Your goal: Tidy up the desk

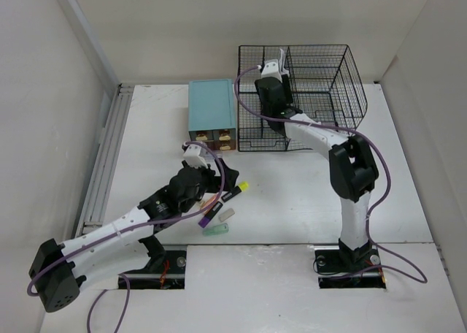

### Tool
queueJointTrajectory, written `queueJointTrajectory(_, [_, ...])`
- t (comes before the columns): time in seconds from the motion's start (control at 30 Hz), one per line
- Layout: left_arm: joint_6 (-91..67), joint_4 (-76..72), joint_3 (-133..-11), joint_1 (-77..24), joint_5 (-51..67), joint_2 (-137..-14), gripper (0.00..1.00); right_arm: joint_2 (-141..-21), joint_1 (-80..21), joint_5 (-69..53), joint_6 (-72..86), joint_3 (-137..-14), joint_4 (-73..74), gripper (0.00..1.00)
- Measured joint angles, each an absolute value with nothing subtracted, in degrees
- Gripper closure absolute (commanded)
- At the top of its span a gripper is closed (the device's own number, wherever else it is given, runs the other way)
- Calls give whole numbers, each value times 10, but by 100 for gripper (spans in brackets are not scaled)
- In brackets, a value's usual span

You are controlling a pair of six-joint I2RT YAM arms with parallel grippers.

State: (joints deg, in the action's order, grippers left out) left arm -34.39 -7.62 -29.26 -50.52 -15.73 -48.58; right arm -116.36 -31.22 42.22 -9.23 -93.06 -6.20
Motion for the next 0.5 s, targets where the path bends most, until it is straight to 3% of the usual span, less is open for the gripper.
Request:
queueJointTrajectory(0.1, [-354, -87, -288, -501, -156, -483, 5, -1148, -317, 412, -100, -919, -62, 20])
queueJointTrajectory(0.2, [-362, -100, -287, -491, -153, -483, 7, -1108, -331, 413, -119, -901, -60, 14])
queueJointTrajectory(0.27, [-369, -110, -287, -483, -149, -484, 17, -1070, -342, 415, -136, -891, -60, 4])
queueJointTrajectory(0.3, [-374, -114, -287, -478, -148, -484, 34, -1048, -347, 416, -149, -887, -59, 0])
queueJointTrajectory(0.37, [-383, -125, -287, -468, -143, -489, 47, -996, -356, 409, -168, -876, -60, 0])
queueJointTrajectory(0.43, [-385, -133, -287, -458, -133, -498, 52, -936, -362, 387, -185, -858, -60, 0])
queueJointTrajectory(0.5, [-387, -138, -290, -444, -122, -513, 48, -868, -360, 333, -198, -835, -49, 0])
